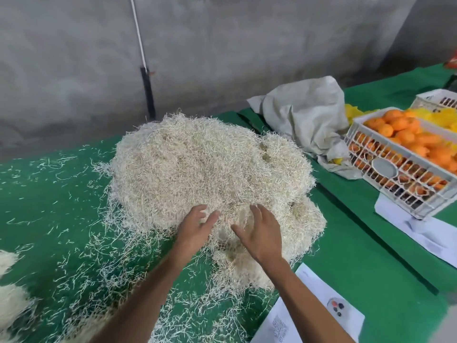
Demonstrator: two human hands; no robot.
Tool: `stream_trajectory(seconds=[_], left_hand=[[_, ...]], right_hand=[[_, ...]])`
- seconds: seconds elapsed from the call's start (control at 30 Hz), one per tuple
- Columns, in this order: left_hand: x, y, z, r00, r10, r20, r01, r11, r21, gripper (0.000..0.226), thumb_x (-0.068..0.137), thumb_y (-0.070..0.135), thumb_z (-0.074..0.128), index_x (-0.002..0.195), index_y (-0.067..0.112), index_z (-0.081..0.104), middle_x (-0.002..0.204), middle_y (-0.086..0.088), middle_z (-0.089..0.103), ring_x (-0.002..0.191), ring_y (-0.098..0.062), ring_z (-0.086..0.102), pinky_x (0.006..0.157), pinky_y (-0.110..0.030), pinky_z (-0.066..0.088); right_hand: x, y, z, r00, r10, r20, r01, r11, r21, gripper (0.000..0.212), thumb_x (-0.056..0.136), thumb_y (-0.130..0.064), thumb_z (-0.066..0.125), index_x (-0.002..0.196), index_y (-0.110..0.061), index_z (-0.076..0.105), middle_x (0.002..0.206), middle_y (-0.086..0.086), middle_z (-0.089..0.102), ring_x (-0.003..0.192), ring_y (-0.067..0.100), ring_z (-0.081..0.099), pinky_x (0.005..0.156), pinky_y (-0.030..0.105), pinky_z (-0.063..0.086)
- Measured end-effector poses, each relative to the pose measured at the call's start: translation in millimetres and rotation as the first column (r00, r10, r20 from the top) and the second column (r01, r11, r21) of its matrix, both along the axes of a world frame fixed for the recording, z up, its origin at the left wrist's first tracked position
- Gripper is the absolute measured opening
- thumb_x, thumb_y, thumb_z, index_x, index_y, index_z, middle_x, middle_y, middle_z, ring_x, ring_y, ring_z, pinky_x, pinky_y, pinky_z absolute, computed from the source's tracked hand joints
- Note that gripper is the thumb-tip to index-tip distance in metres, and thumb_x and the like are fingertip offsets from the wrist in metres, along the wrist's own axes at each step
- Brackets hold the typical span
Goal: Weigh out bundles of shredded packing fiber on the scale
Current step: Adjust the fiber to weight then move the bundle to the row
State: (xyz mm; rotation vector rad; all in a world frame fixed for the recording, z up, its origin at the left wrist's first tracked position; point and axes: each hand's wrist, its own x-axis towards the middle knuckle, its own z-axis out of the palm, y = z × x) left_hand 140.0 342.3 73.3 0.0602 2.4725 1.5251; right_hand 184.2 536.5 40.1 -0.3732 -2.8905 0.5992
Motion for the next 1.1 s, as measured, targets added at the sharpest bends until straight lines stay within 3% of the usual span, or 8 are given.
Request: stream_trajectory(seconds=[0.13,0.3,0.43,0.67,0.8,0.9,1.0,1.1], left_hand=[[-19,27,-26,0.998,-0.050,-0.034,0.048,0.997,-0.055,0.063,0.091,0.060,0.060,0.144,0.028,0.045,0.146,0.003,0.050,0.107,-0.005,0.055,0.071,-0.007,0.041],[-35,47,-55,0.984,-0.077,0.163,0.087,0.995,-0.058,0.044,0.098,0.048,0.057,0.133,0.021,0.056,0.102,0.006,0.066,0.080,-0.016,0.065,0.072,-0.043,0.062],[-27,48,-70,0.975,-0.031,0.222,0.062,0.989,-0.133,0.038,0.103,0.038,0.048,0.103,0.002,0.061,0.070,0.000,0.051,0.057,-0.013,0.044,0.066,-0.046,0.058],[-1,16,-34,0.885,-0.069,0.460,-0.087,0.947,0.310,0.042,0.102,0.057,0.041,0.142,0.045,0.038,0.134,0.004,0.047,0.102,-0.015,0.063,0.073,-0.041,0.062],[16,-8,-13,0.894,-0.066,0.444,-0.118,0.920,0.374,0.078,0.088,0.059,0.064,0.154,0.037,0.029,0.159,-0.007,0.031,0.140,-0.021,0.042,0.114,-0.044,0.038],[30,-31,5,0.806,0.015,0.592,-0.381,0.778,0.499,0.039,0.093,0.039,0.067,0.130,0.030,0.063,0.131,-0.006,0.058,0.119,-0.014,0.062,0.098,-0.034,0.053],[41,-59,15,0.863,0.145,0.484,-0.418,0.745,0.520,0.029,0.093,0.018,0.064,0.118,0.032,0.063,0.123,0.011,0.058,0.090,0.010,0.061,0.077,-0.008,0.051],[65,-83,45,0.889,0.348,0.299,-0.442,0.824,0.355,0.017,0.093,0.030,0.067,0.109,0.031,0.062,0.120,0.008,0.059,0.095,-0.005,0.060,0.084,-0.028,0.052]], right_hand=[[-22,9,-40,0.986,0.072,0.149,-0.077,0.997,0.030,0.092,0.092,-0.078,0.047,0.161,-0.021,0.027,0.171,0.010,0.021,0.157,0.027,0.020,0.128,0.045,0.019],[-40,-2,-72,0.984,0.070,0.163,-0.110,0.963,0.247,0.085,0.093,-0.075,0.047,0.151,-0.012,0.041,0.159,0.017,0.039,0.147,0.034,0.036,0.128,0.052,0.016],[-50,-4,-79,0.985,0.066,0.158,-0.114,0.941,0.318,0.048,0.094,-0.053,0.060,0.127,-0.018,0.060,0.150,0.015,0.042,0.146,0.037,0.031,0.127,0.056,0.004],[-32,-47,-52,0.962,0.174,-0.211,-0.163,0.984,0.069,0.036,0.101,-0.041,0.050,0.095,-0.013,0.072,0.140,0.012,0.055,0.142,0.034,0.041,0.123,0.061,0.025],[-1,-95,-18,0.903,0.261,-0.342,-0.289,0.957,-0.034,0.051,0.102,-0.045,0.035,0.099,-0.011,0.074,0.139,0.015,0.061,0.136,0.032,0.048,0.117,0.058,0.032],[21,-117,-1,0.828,0.288,-0.481,-0.366,0.927,-0.075,0.048,0.100,-0.043,0.038,0.102,-0.011,0.074,0.129,0.014,0.065,0.127,0.029,0.053,0.110,0.052,0.040],[42,-126,5,0.788,0.374,-0.489,-0.455,0.889,-0.052,0.041,0.105,-0.043,0.043,0.118,-0.016,0.069,0.139,0.012,0.060,0.134,0.027,0.050,0.113,0.052,0.041],[56,-122,0,0.858,0.384,-0.341,-0.422,0.905,-0.042,0.058,0.104,-0.058,0.049,0.148,-0.021,0.047,0.153,0.006,0.048,0.143,0.021,0.040,0.122,0.043,0.030]])
